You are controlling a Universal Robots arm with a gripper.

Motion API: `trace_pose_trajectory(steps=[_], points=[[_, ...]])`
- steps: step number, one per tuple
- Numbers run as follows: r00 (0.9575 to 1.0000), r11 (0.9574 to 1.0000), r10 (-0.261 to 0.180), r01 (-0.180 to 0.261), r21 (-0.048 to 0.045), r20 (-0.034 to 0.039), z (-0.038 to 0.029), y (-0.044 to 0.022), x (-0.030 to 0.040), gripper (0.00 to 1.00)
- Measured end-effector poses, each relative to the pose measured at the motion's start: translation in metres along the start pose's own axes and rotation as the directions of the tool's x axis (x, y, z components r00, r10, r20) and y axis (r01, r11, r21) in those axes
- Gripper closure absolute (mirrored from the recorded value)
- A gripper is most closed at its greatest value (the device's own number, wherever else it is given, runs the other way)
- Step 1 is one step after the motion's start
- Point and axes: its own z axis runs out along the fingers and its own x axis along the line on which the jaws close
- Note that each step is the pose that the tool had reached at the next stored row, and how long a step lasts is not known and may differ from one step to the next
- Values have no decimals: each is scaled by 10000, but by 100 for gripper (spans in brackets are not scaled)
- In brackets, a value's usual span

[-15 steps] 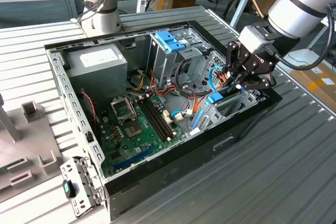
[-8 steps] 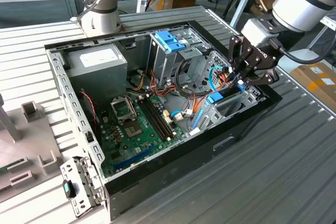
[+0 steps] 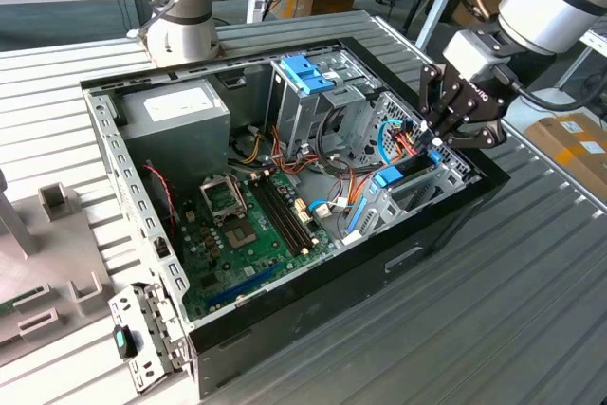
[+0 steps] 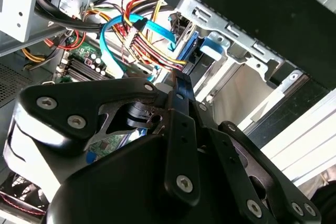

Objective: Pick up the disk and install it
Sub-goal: 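Insert the first disk wire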

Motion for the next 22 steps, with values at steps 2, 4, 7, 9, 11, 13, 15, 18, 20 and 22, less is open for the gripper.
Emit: trace_pose_trajectory(steps=[2,4,7,9,11,13,15,18,20,22], points=[[10000,10000,7,-7,-57,1,9,-69,8,90],[10000,10000,11,-11,-78,2,15,-93,9,90],[10000,10000,13,-13,-81,2,25,-94,11,90],[10000,10000,15,-15,-96,3,43,-95,13,90],[10000,9999,17,-17,-107,2,57,-96,15,90],[10000,9999,18,-18,-114,1,68,-97,16,90],[10000,9999,19,-19,-124,2,81,-98,18,90],[10000,9999,20,-20,-137,2,101,-99,20,90],[10000,9999,20,-20,-137,1,109,-100,21,90],[10000,9999,18,-18,-138,1,113,-99,22,90]])
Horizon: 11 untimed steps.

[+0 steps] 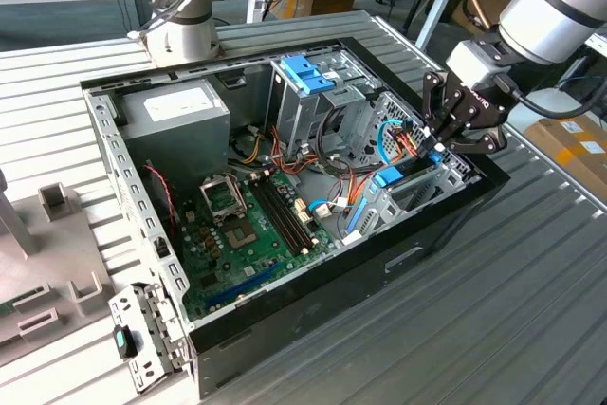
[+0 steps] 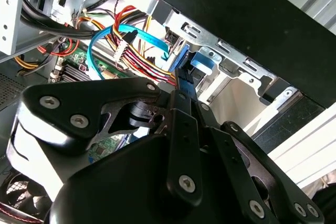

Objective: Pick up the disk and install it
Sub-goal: 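Insert the first disk wire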

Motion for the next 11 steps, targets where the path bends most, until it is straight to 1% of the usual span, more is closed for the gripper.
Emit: trace_pose_trajectory(steps=[4,8,11], points=[[10000,10000,2,-2,1,1,7,7,1,90],[10000,10000,1,-1,0,2,10,34,1,90],[10000,10000,2,-2,0,1,10,36,1,90]])
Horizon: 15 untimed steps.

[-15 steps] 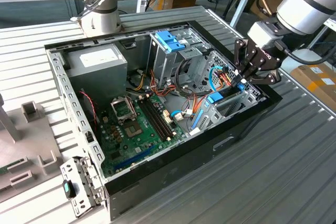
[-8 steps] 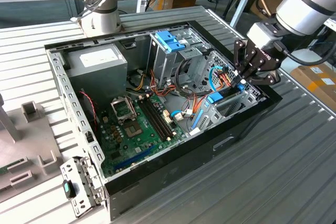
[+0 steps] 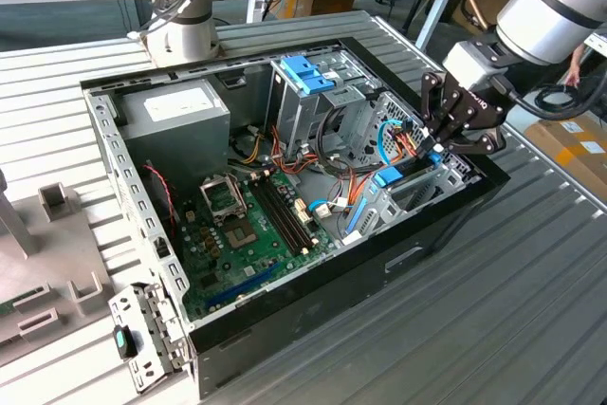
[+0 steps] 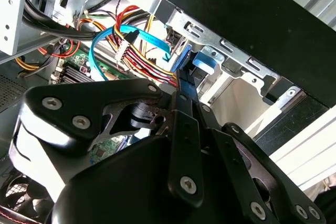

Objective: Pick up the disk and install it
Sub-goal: 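Insert the first disk wire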

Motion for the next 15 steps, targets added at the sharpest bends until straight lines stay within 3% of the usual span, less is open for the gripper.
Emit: trace_pose_trajectory(steps=[5,15], points=[[10000,10000,1,-1,0,3,-44,5,-6,90],[10000,10000,3,-3,-24,2,-10,1,0,90]])
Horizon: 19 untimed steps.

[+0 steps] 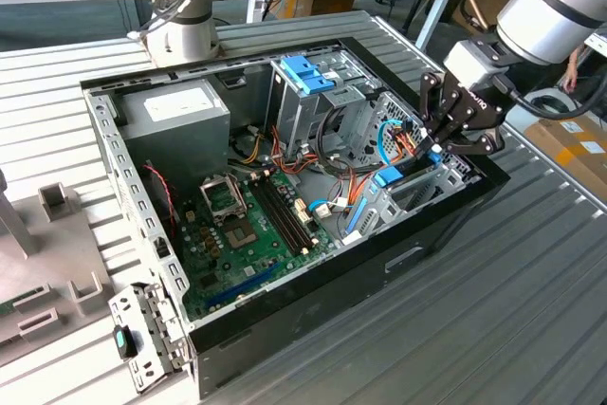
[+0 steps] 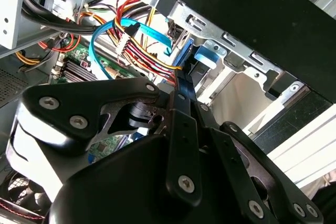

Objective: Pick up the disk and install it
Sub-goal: 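Insert the first disk wire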

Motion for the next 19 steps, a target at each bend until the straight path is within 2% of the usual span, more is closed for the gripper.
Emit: trace_pose_trajectory(steps=[5,9,16,19], points=[[10000,10000,0,0,0,0,-65,5,-8,90],[10000,10000,-1,1,0,1,-76,11,-8,90],[10000,10000,-7,7,1,76,-66,201,33,90],[9999,10000,-9,9,1,104,-63,237,34,90]])
